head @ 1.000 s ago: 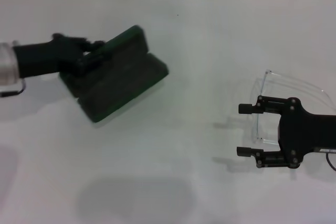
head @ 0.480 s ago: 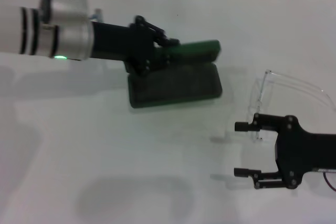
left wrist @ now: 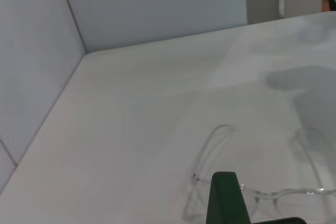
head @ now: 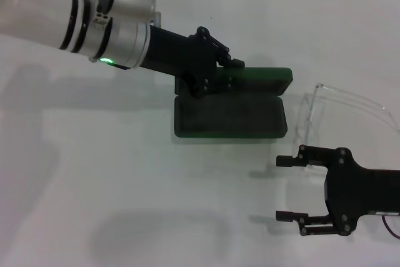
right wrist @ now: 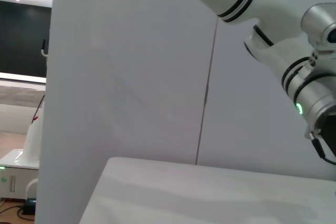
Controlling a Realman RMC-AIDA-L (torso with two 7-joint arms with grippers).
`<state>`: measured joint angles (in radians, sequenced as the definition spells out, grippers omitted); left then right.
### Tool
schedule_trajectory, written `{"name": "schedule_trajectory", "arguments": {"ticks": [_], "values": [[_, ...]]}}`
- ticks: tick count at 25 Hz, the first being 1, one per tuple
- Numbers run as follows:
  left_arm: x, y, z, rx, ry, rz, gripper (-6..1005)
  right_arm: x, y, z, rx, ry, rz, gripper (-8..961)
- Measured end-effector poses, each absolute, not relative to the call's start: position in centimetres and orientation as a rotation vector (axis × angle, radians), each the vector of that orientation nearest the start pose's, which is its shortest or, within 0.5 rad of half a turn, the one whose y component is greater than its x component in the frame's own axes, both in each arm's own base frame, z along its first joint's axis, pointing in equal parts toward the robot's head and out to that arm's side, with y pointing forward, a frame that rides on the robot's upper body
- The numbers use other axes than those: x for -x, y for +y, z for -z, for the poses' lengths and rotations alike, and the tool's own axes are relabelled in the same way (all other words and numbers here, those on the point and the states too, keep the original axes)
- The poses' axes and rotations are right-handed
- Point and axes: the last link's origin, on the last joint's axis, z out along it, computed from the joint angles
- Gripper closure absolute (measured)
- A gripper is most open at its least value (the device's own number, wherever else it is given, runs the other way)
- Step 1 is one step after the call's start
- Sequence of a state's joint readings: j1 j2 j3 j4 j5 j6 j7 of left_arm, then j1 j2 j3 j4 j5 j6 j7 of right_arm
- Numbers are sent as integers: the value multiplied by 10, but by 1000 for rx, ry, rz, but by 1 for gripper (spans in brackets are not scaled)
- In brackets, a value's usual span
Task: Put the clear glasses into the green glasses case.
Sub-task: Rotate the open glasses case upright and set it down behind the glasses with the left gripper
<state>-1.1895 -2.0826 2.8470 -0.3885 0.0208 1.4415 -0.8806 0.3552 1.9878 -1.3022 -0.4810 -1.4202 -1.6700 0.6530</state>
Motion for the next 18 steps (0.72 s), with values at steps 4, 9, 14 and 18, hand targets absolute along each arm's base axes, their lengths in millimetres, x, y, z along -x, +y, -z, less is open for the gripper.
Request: {"name": "schedule_trajectory", "arguments": {"ticks": [4, 9, 14, 18], "values": [[151, 402, 59, 3013, 241, 311, 784, -269, 251, 29, 2795, -193, -934, 240], [150, 402, 60, 3004, 240, 330, 783, -269, 250, 28, 2798, -196, -944, 241], [153, 400, 62, 2987, 253, 352, 785, -269, 249, 29, 2810, -199, -938, 242], [154, 399, 68, 2980, 276, 346, 781, -269, 248, 28, 2812, -196, -945, 242]]}}
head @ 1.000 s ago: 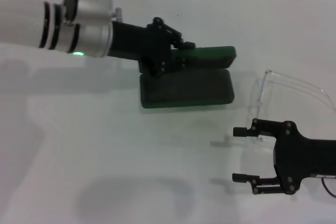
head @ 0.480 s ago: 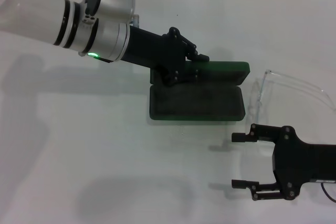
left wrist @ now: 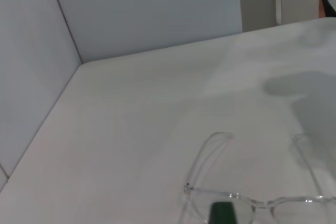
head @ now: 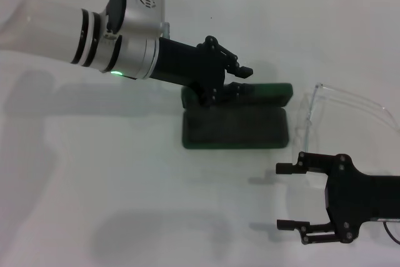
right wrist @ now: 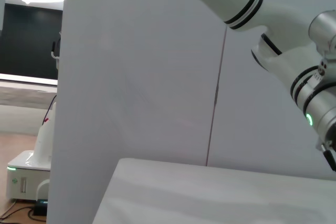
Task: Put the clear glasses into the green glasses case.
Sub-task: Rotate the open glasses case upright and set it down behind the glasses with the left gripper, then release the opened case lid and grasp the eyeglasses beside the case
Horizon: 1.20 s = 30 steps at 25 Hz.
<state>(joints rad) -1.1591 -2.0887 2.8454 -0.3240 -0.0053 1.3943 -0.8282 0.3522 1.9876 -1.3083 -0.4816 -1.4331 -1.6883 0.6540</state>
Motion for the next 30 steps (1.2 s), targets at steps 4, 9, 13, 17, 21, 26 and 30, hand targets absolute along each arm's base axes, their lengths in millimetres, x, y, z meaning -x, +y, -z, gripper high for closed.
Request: {"name": "schedule_trajectory", "arguments": {"ticks": [4, 9, 13, 17, 21, 26, 30], "values": [[156, 401, 70, 2964, 265, 331, 770, -269, 247, 28, 2814, -192, -949, 243], [148, 404, 69, 2936, 250, 390, 757, -274, 244, 25, 2804, -171, -940, 244], [144, 401, 59, 2878, 198, 596, 583, -277, 246, 20, 2787, -138, -938, 245], [166, 383, 36, 2695, 97, 906, 394, -272, 257, 11, 2780, -57, -955, 246], [202, 354, 26, 2465, 73, 1068, 397, -259, 279, -8, 2860, 67, -892, 246], [232, 325, 26, 2322, 13, 1101, 401, -224, 320, -46, 2947, 343, -719, 247], [246, 310, 28, 2272, -47, 1109, 402, -200, 347, -57, 2966, 605, -425, 248]]}}
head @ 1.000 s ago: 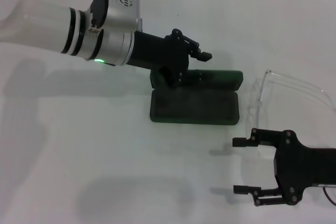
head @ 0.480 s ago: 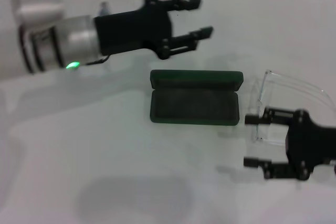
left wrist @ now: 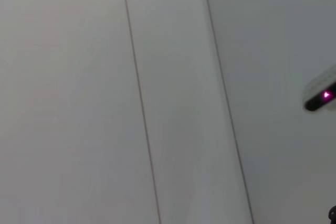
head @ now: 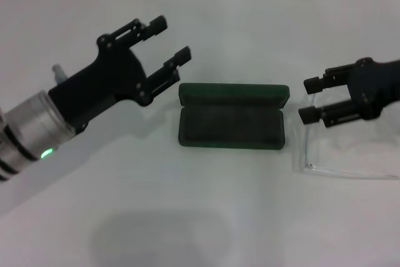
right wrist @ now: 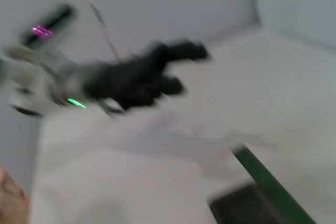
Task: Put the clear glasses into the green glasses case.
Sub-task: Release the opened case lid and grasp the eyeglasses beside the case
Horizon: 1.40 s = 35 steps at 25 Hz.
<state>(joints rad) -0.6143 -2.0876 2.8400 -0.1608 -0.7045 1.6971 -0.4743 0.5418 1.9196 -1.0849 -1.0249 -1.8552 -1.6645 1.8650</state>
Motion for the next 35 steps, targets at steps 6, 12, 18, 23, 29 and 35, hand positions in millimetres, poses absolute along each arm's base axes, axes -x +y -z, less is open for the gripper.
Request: {"name": "schedule_trajectory", "arguments": {"ticks": [6, 12, 18, 23, 29, 35], "values": [[257, 296, 32, 2251, -83, 1096, 403, -176, 369, -68, 2833, 746, 39, 249], [260, 293, 33, 2262, -89, 1088, 404, -150, 377, -68, 2709, 939, 372, 250], [263, 290, 34, 2268, -102, 1080, 404, -141, 371, -53, 2637, 1004, 464, 251], [266, 286, 36, 2302, -96, 1060, 405, -137, 374, -45, 2540, 1175, 418, 252], [266, 283, 39, 2320, -47, 1035, 406, -140, 379, -32, 2512, 1403, 241, 253], [269, 276, 43, 2336, -13, 1011, 406, -162, 383, -12, 2474, 1577, 244, 255]]}}
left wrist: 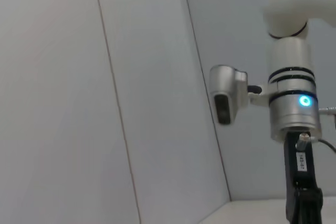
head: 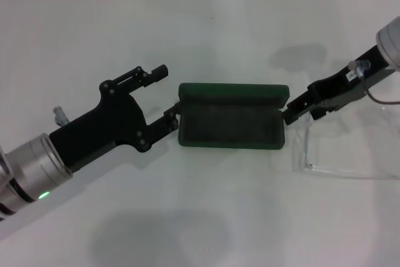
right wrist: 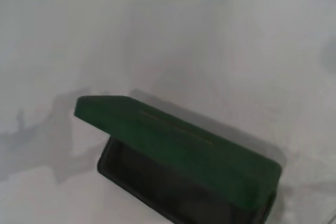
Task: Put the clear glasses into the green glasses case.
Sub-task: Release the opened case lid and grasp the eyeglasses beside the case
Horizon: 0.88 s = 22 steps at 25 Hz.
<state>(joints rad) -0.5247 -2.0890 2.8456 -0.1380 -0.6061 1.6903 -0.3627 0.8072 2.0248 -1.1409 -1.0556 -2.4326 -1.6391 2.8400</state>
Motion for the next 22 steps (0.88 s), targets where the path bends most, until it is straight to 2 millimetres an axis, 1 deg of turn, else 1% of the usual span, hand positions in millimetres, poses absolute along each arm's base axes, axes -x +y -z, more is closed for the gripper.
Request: {"name": "schedule_trajectory", "arguments": {"ticks": [3, 8, 11, 13, 22], "values": [[270, 276, 43, 2336, -11, 1005, 407, -163, 386, -10, 2465, 1576, 249, 256], [271, 280, 43, 2342, -7, 982, 407, -169, 386, -11, 2441, 1591, 264, 263], [271, 280, 44, 2342, 5, 969, 408, -174, 385, -9, 2428, 1627, 270, 263], [271, 280, 46, 2344, 19, 959, 408, -182, 385, -2, 2406, 1696, 286, 263], [271, 281, 49, 2345, 89, 915, 407, -187, 390, 3, 2374, 1699, 258, 262]]}}
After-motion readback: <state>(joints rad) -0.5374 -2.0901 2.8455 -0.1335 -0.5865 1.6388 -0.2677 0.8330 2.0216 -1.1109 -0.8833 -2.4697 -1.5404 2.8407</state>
